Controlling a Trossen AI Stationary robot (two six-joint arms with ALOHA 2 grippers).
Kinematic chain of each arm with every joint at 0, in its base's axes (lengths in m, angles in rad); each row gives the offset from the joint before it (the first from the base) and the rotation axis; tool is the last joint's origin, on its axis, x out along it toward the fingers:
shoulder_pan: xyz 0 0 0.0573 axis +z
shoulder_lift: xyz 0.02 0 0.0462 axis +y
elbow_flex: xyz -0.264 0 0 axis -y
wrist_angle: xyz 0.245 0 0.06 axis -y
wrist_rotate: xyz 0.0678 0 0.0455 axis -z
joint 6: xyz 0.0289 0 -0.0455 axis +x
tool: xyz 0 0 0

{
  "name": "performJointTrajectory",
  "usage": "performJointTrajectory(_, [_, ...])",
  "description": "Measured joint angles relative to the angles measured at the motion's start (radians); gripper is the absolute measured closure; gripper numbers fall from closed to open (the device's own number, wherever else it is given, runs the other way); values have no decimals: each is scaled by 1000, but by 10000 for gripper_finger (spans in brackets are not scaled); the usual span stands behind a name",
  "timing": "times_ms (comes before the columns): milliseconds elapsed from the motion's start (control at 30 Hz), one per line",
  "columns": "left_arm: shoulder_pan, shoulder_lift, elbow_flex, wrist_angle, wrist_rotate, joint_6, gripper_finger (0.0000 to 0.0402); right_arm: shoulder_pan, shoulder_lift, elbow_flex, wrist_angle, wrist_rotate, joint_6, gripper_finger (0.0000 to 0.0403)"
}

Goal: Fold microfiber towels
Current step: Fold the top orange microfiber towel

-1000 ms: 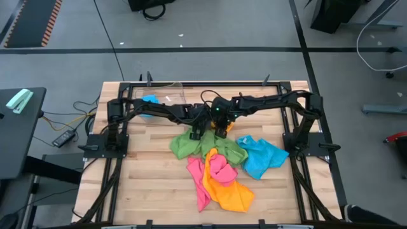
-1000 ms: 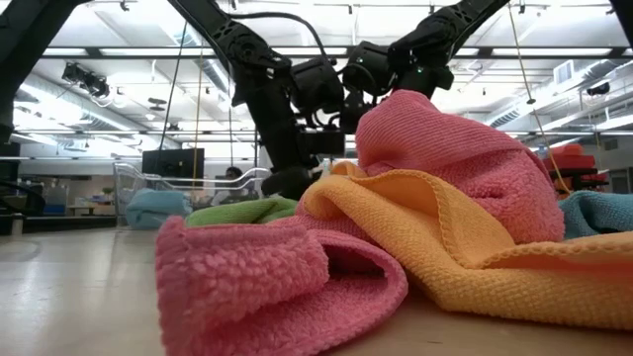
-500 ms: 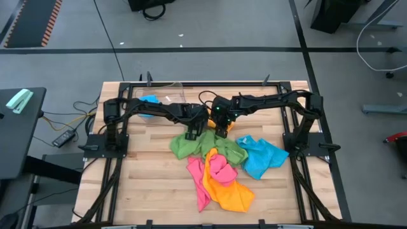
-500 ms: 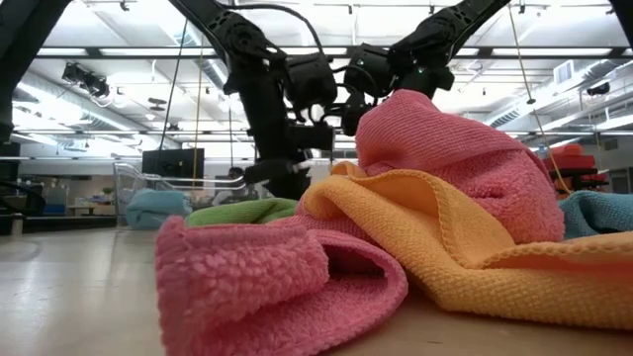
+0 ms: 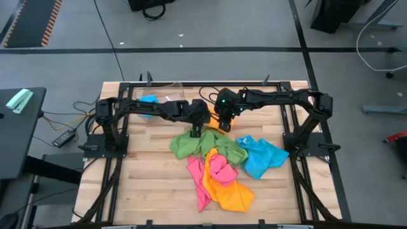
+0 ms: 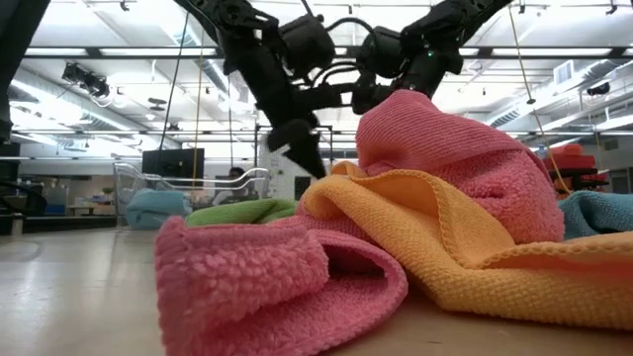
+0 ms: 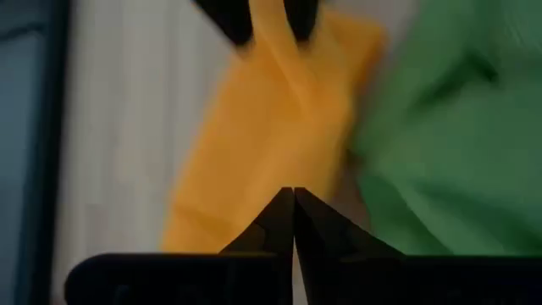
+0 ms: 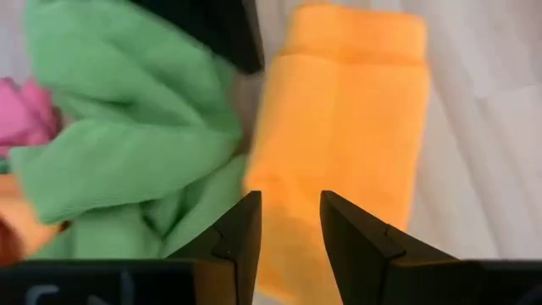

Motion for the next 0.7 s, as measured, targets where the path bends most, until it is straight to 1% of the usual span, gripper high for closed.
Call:
performJointTrajectory(67, [5, 26, 3, 88, -3, -2, 382, -15, 0, -24, 50, 35, -6, 272])
performJointTrajectory(133, [15, 51, -1, 123, -3, 3, 383, -32, 0, -66, 79, 80, -8, 272])
performJointTrajectory(167, [18, 65, 0, 164, -3, 3, 385, -43, 0, -86, 88, 84, -10, 272])
performJointTrajectory(267, [34, 104, 1, 207, -3, 18, 389, -74, 0, -139, 136, 83, -13, 272])
performJointTrajectory(367, [57, 144, 0, 199, -2, 21, 387, -89, 0, -184, 155, 77, -8, 272])
performJointTrajectory(533, [95, 179, 0, 187, -4, 16, 380, -49, 0, -213, 158, 50, 14, 272])
performJointTrajectory(700, [105, 184, 0, 179, -3, 16, 387, 23, 0, -213, 172, 53, 53, 272])
